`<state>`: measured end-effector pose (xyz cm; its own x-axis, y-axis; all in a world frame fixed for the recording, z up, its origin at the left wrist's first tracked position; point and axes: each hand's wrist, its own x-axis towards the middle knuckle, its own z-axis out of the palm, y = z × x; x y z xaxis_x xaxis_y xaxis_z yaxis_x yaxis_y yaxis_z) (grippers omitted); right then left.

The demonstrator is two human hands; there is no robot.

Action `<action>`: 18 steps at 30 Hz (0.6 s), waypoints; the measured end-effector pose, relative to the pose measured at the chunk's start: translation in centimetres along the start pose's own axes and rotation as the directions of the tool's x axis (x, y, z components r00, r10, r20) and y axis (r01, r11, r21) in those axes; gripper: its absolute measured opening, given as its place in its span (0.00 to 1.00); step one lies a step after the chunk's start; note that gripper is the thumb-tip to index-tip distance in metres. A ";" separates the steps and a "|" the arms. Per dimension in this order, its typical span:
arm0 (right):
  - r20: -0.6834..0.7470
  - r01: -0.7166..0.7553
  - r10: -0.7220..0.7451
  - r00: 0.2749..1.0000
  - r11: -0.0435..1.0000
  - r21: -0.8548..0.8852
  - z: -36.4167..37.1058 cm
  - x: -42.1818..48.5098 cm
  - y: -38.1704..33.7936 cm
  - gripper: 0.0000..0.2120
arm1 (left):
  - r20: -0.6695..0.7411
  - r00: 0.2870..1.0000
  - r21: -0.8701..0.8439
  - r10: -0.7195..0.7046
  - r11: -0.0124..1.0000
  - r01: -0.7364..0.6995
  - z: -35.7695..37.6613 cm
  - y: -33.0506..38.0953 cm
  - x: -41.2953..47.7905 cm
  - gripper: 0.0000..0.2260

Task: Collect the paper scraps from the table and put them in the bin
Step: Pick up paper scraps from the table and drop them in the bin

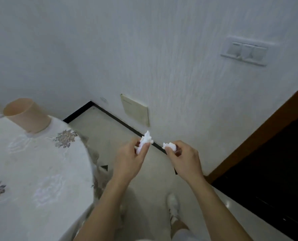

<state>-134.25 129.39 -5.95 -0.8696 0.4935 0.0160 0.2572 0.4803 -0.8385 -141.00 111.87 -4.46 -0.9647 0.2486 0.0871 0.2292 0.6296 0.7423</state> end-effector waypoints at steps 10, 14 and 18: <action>0.240 0.201 -0.197 0.951 0.980 0.010 3.2 21.3 -4.0 0.13 | -0.189 0.967 0.051 -0.169 0.982 0.181 0.3 2.0 16.4 0.08; 0.374 0.288 -0.289 0.882 0.956 0.058 6.7 24.6 -6.0 0.11 | -0.333 0.915 0.074 -0.227 0.961 0.266 -1.4 -0.2 18.4 0.11; 0.494 0.360 -0.352 0.795 0.929 0.084 11.1 26.8 -8.2 0.13 | -0.430 0.850 0.028 -0.305 0.936 0.350 -3.4 -2.5 19.2 0.12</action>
<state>-164.30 130.62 -4.74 -0.9900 -0.1354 0.0390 -0.1093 0.5633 -0.8190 -160.51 112.54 -2.39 -0.9454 -0.2974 0.1334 -0.1197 0.6974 0.7066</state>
